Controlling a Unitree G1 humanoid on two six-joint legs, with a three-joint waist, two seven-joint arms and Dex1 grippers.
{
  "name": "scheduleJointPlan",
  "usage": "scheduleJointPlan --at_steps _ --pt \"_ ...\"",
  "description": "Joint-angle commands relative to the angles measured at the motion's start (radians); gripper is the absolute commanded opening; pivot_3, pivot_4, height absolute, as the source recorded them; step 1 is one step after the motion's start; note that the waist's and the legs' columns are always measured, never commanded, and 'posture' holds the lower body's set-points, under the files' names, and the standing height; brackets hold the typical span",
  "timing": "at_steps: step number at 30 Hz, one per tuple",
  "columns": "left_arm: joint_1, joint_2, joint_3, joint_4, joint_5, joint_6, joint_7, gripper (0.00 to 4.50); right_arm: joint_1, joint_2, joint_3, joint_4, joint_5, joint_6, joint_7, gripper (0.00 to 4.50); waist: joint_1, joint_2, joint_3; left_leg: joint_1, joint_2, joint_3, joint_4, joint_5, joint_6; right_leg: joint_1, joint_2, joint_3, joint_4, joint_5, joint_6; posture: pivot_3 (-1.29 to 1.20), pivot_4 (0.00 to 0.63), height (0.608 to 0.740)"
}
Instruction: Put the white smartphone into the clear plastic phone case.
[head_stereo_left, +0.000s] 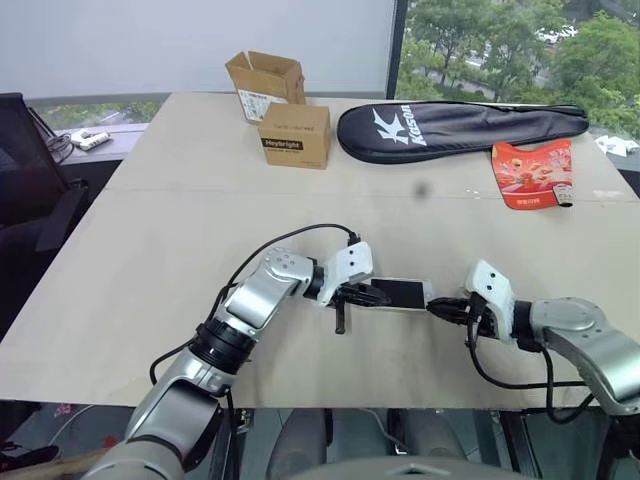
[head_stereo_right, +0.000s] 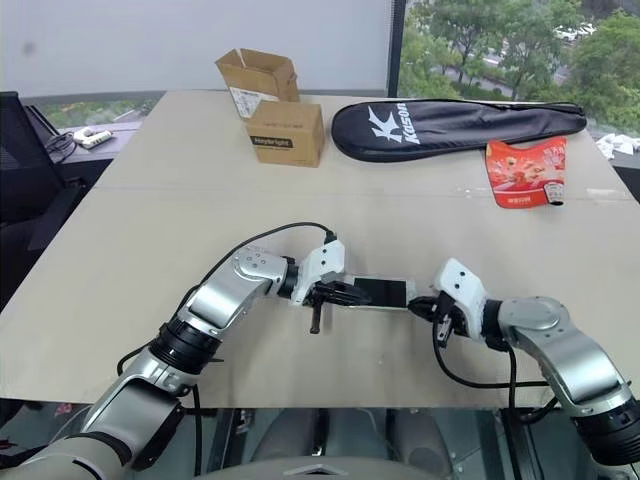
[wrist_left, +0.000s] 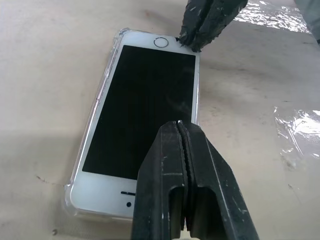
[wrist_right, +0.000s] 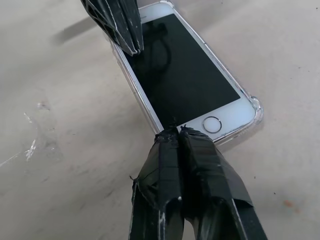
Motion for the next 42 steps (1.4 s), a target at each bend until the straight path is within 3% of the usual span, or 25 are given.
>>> scheduleJointPlan --at_steps 1,11,18,21,23,24,26,32,34,37,42 --pt "-0.005 -0.003 0.001 -0.007 -0.002 -0.003 0.000 0.00 0.033 -0.014 0.130 0.069 -0.049 0.160 -0.020 0.12 0.001 0.000 0.000 0.000 0.000 0.000 0.000 0.000 0.000 0.000 0.000 0.000 0.000 0.000 0.000 0.00 0.150 0.740" --pt "-0.004 -0.015 0.011 -0.010 -0.008 -0.010 0.012 0.00 -0.010 -0.042 0.154 0.038 -0.047 0.260 -0.025 0.12 0.005 -0.001 -0.001 -0.001 -0.001 -0.001 0.000 0.000 0.000 0.000 -0.003 0.000 -0.001 0.000 0.000 0.00 0.150 0.740" --pt "0.016 -0.028 0.136 -0.052 -0.077 -0.043 0.071 0.00 0.005 0.043 -0.111 -0.009 0.119 0.060 0.057 0.12 0.004 0.003 0.006 -0.004 -0.001 0.000 0.000 0.000 0.000 -0.003 -0.003 0.000 -0.002 0.000 0.000 0.00 0.150 0.740" --pt "0.039 0.004 0.214 -0.108 -0.117 -0.021 0.092 0.00 0.009 0.062 -0.224 0.016 0.147 -0.047 0.067 0.12 -0.001 0.010 0.012 -0.015 -0.002 0.001 0.000 0.000 0.000 -0.015 -0.003 0.001 0.000 0.003 0.004 0.00 0.150 0.740" --pt "0.054 0.031 0.252 -0.141 -0.136 -0.004 0.101 0.00 0.016 0.056 -0.278 0.036 0.171 -0.081 0.089 0.70 0.001 0.013 0.015 -0.021 -0.004 0.003 0.001 0.000 0.000 -0.021 -0.002 0.003 0.002 0.006 0.001 0.00 0.150 0.740" --pt "0.067 0.048 0.284 -0.161 -0.148 -0.003 0.109 0.41 0.021 0.043 -0.310 0.054 0.182 -0.099 0.109 1.05 0.002 0.013 0.015 -0.021 -0.005 0.003 0.001 0.000 0.000 -0.021 -0.002 0.003 0.002 0.006 0.001 0.00 0.150 0.740" --pt "0.103 0.091 0.342 -0.209 -0.171 0.001 0.117 0.68 0.030 0.011 -0.361 0.103 0.190 -0.138 0.156 1.72 0.001 0.014 0.017 -0.021 -0.005 0.003 0.000 0.000 0.000 -0.021 -0.002 0.002 0.002 0.006 0.001 0.00 0.150 0.740" --pt "0.309 0.228 0.513 -0.368 -0.230 -0.010 0.127 3.40 0.057 -0.065 -0.425 0.248 0.207 -0.252 0.315 4.48 0.000 0.015 0.021 -0.021 -0.004 0.005 -0.001 0.000 0.000 -0.021 -0.002 0.003 0.001 0.005 0.001 0.00 0.150 0.740" --pt "0.398 0.267 0.583 -0.423 -0.255 0.006 0.130 4.33 0.056 -0.086 -0.430 0.292 0.203 -0.279 0.359 4.50 -0.001 0.017 0.024 -0.021 -0.002 0.005 -0.001 0.000 0.000 -0.021 -0.002 0.004 0.001 0.005 0.000 0.00 0.150 0.740" --pt "0.527 0.318 0.683 -0.460 -0.243 -0.020 0.149 4.42 0.045 -0.123 -0.427 0.356 0.181 -0.320 0.411 4.50 0.000 0.018 0.027 -0.020 -0.001 0.006 0.000 0.000 0.000 -0.021 -0.003 0.005 0.001 0.004 -0.002 0.00 0.150 0.740" --pt "0.586 0.342 0.711 -0.462 -0.244 -0.064 0.152 4.42 0.015 -0.147 -0.412 0.419 0.162 -0.354 0.441 4.50 0.009 0.018 0.028 -0.020 -0.002 0.008 0.002 0.000 0.000 -0.020 -0.003 0.004 0.001 0.003 -0.003 0.00 0.150 0.740"
